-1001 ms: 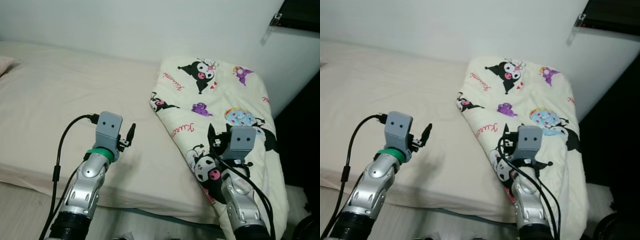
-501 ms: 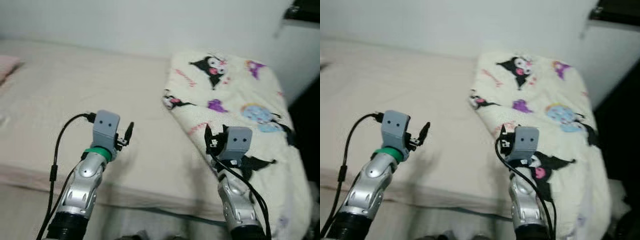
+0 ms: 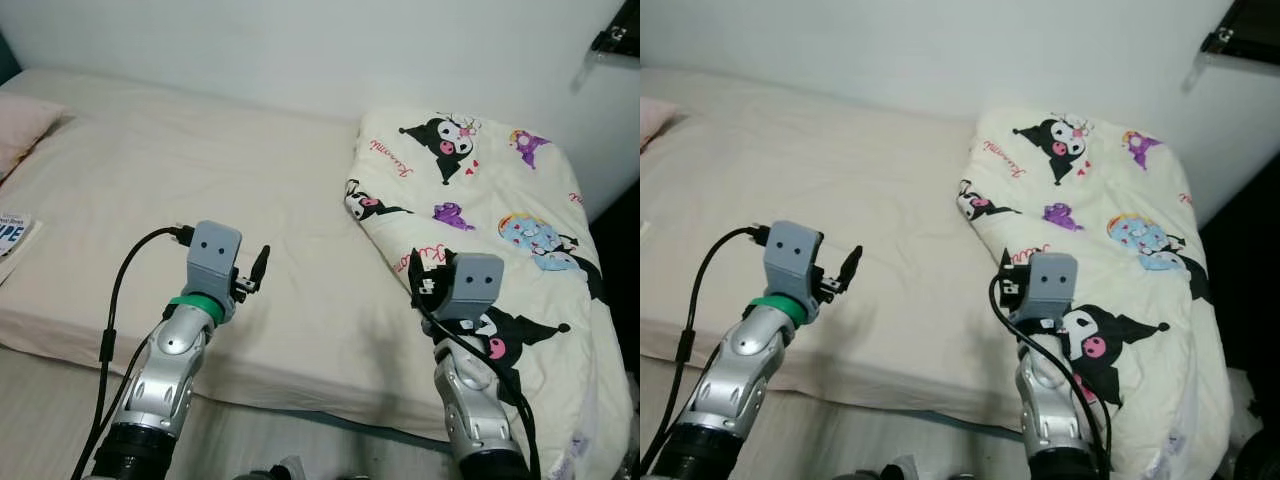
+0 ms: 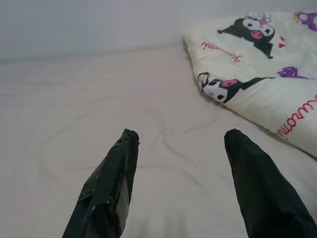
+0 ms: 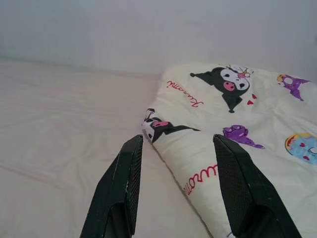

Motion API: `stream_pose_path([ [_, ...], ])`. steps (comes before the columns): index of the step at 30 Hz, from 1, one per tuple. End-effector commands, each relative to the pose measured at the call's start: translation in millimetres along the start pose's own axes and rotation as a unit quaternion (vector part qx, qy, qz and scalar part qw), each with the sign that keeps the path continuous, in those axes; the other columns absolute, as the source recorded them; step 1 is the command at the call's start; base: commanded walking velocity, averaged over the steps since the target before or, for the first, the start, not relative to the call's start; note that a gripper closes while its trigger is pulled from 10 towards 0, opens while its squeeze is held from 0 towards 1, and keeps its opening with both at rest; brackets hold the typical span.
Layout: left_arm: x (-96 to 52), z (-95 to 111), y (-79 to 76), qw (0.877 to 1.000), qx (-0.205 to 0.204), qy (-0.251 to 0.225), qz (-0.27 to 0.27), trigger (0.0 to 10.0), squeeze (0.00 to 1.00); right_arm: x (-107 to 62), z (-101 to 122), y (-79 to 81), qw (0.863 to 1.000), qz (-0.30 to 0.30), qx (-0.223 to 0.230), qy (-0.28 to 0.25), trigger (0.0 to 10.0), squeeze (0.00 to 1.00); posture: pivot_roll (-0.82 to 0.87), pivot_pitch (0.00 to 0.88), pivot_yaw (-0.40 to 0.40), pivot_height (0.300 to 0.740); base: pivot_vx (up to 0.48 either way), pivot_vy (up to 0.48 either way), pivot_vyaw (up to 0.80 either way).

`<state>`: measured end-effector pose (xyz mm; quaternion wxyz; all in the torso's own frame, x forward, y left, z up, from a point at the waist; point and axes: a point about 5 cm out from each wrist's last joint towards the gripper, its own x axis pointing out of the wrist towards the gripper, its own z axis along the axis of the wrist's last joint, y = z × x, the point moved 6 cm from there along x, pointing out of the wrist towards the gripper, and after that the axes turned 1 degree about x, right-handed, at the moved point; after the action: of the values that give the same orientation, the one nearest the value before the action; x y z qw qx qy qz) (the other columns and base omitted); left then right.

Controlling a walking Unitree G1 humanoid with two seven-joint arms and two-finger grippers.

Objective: Clean up the room

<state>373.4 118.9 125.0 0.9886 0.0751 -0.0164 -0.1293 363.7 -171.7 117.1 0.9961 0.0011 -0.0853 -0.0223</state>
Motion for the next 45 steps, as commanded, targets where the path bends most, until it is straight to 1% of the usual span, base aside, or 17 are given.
stream_pose_path([
  [1,-2.4,-1,-3.2,1.0,0.005,-0.003,-0.006,10.0,0.0,-3.1,-6,-3.6,1.0,-0.006,0.001,0.01,10.0,0.0,-0.05,0.033,0.047,0.74,0.0,-0.424,0.0],
  [8,-2.3,-3,-3.1,1.0,0.005,0.002,-0.005,10.0,0.0,-3.2,-6,-4.1,1.0,-0.005,-0.001,0.01,10.0,0.0,-0.05,0.03,0.044,0.74,0.0,-0.402,0.0],
  [10,-1.7,-6,-2.6,1.0,0.004,0.011,-0.003,10.0,0.0,-3.2,-6,-4.3,1.0,-0.005,-0.001,0.01,10.0,0.0,-0.05,0.029,0.044,0.74,0.0,0.0,0.0],
  [26,-1.6,-11,-2.8,1.0,0.01,0.02,-0.004,10.0,0.0,-2.9,-6,-4.4,1.0,-0.005,-0.003,0.012,10.0,0.0,-0.05,0.033,0.046,0.74,0.0,0.0,0.0],
  [30,-2.8,-14,-6.6,1.0,0.012,0.025,-0.014,10.0,0.0,-3.4,-7,-4.5,1.0,-0.005,-0.003,0.013,10.0,0.0,-0.05,0.034,0.047,0.74,0.0,0.0,0.0],
  [32,-3.1,-22,-10.8,0.999,0.015,0.036,-0.023,10.0,0.0,-2.9,-7,-5.6,1.0,-0.008,-0.007,0.013,10.0,0.0,-0.05,0.035,0.046,0.74,0.0,0.0,0.0],
  [35,-2.9,-26,-12.5,0.999,0.017,0.041,-0.026,10.0,0.0,-2.5,-7,-6.2,1.0,-0.01,-0.009,0.014,10.0,0.0,-0.05,0.036,0.046,0.74,0.0,0.0,0.0],
  [37,1.0,-42,-22.5,0.997,0.026,0.06,-0.037,10.0,0.0,-0.8,-8,-9.2,1.0,-0.016,-0.013,0.016,10.0,0.0,-0.05,0.039,0.044,0.74,0.0,0.0,0.0],
  [38,1.0,-42,-22.5,0.997,0.026,0.06,-0.037,10.0,0.0,-0.8,-8,-9.2,1.0,-0.016,-0.013,0.016,10.0,0.0,-0.05,0.039,0.044,0.74,0.0,0.0,0.0],
  [39,2.9,-49,-27.4,0.996,0.03,0.069,-0.041,10.0,0.0,-0.2,-8,-10.6,1.0,-0.018,-0.017,0.019,10.0,0.0,-0.05,0.044,0.046,0.74,0.0,0.0,0.0],
  [40,2.9,-49,-27.4,0.996,0.03,0.069,-0.041,10.0,0.0,-0.2,-8,-10.6,1.0,-0.018,-0.017,0.019,10.0,0.0,-0.05,0.044,0.046,0.74,0.0,0.0,0.0],
  [41,4.1,-54,-31.3,0.996,0.033,0.077,-0.043,10.0,0.0,-0.1,-9,-11.9,0.999,-0.02,-0.02,0.02,10.0,0.0,-0.06,0.046,0.047,0.74,0.0,0.0,0.0],
  [43,4.7,-57,-33.6,0.995,0.035,0.081,-0.044,10.0,0.0,-0.4,-9,-12.9,0.999,-0.022,-0.021,0.021,10.0,0.0,-0.06,0.047,0.047,0.74,0.0,0.0,0.0],
  [45,4.4,-57,-36.0,0.995,0.027,0.081,-0.044,10.0,0.0,-2.2,-9,-15.1,0.999,-0.024,-0.023,0.021,10.0,0.0,-0.07,0.051,0.047,0.73,0.0,0.0,0.0],
])
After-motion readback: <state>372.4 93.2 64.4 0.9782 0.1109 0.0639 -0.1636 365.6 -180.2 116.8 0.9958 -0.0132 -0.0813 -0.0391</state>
